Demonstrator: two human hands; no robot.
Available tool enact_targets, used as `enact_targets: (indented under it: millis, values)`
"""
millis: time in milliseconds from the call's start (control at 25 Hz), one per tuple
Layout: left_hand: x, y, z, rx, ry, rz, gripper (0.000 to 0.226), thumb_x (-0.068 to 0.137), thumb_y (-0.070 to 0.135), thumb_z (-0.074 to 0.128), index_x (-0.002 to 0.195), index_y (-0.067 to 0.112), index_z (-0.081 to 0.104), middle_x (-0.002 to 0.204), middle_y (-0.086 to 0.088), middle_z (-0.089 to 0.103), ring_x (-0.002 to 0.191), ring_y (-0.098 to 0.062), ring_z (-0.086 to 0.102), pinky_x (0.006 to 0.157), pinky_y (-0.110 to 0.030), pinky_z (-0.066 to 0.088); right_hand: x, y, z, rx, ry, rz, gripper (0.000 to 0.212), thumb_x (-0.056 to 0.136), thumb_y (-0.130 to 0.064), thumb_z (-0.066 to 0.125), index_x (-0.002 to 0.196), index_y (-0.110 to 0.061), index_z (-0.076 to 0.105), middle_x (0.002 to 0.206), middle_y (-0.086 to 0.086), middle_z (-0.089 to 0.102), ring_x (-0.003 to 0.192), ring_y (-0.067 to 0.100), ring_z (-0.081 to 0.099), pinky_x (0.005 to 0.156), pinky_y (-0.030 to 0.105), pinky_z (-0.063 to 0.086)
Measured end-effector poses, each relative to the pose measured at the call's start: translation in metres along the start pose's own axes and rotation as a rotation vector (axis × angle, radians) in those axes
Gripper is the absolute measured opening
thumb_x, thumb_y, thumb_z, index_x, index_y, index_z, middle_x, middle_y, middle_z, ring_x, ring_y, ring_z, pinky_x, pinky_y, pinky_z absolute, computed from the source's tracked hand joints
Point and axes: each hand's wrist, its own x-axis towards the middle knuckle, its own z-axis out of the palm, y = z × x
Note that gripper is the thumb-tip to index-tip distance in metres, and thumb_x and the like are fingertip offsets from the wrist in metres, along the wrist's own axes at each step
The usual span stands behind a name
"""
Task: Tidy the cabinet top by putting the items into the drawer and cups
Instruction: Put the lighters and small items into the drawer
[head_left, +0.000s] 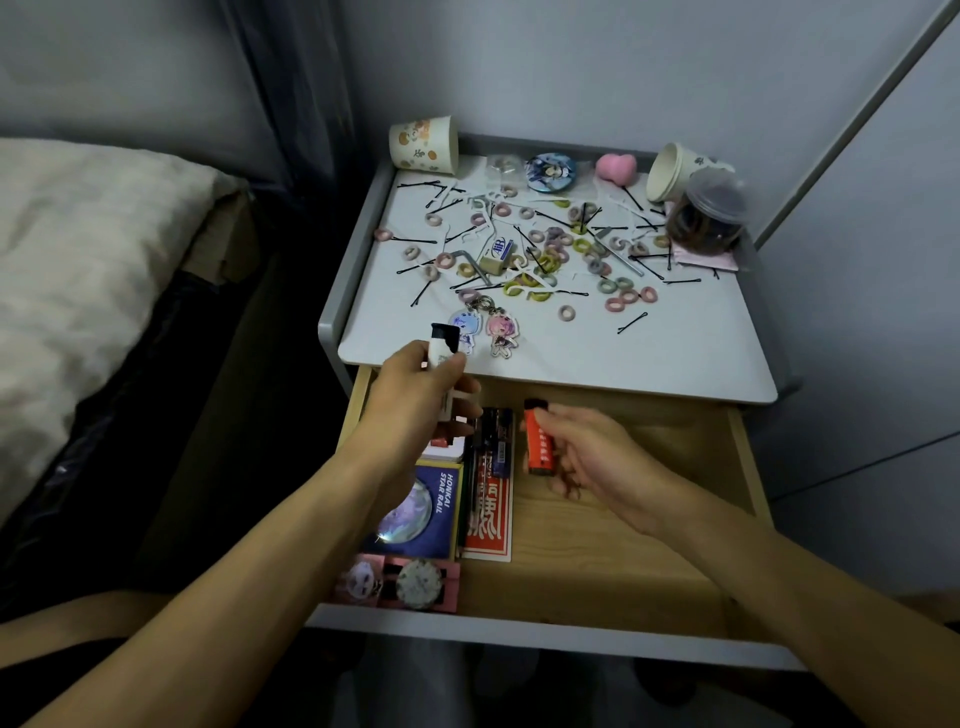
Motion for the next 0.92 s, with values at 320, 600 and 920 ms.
enact_targets:
  millis: [320, 600, 920]
  values:
    - [0.002, 0.009, -0.004, -0.062, 0.045, -0.024, 0.014, 0.1, 0.016, 0.051, 0.103, 0.005, 0.058, 0.084, -0.01, 0.064, 0.054, -0.013, 0.062, 0.053, -0.029, 0.052, 0.043, 0.041, -0.011, -0.146, 0.034, 0.182, 0.006, 0.097, -0.015, 0.056, 0.102, -0.013, 0.054, 0.079, 0.008, 0.068, 0.055, 0.014, 0.063, 0.05, 0.021, 0.05]
    - [0.006, 0.011, -0.008, -0.047, 0.081, -0.031, 0.021, 0.102, 0.016, 0.048, 0.113, 0.002, 0.06, 0.098, -0.013, 0.062, 0.067, -0.013, 0.065, 0.054, -0.022, 0.055, 0.081, 0.057, 0.0, -0.147, 0.19, 0.13, 0.014, 0.093, -0.006, 0.061, 0.08, -0.005, 0.057, 0.065, 0.011, 0.06, 0.036, 0.003, 0.052, 0.039, 0.015, 0.044]
    - [0.009, 0.007, -0.006, -0.032, 0.103, -0.052, 0.015, 0.102, 0.01, 0.047, 0.096, 0.01, 0.061, 0.097, -0.018, 0.063, 0.073, -0.017, 0.066, 0.056, -0.024, 0.057, 0.093, 0.072, 0.0, -0.194, 0.299, 0.06, 0.019, 0.09, -0.009, 0.066, 0.079, -0.008, 0.051, 0.06, 0.012, 0.057, 0.031, 0.004, 0.049, 0.034, 0.016, 0.04]
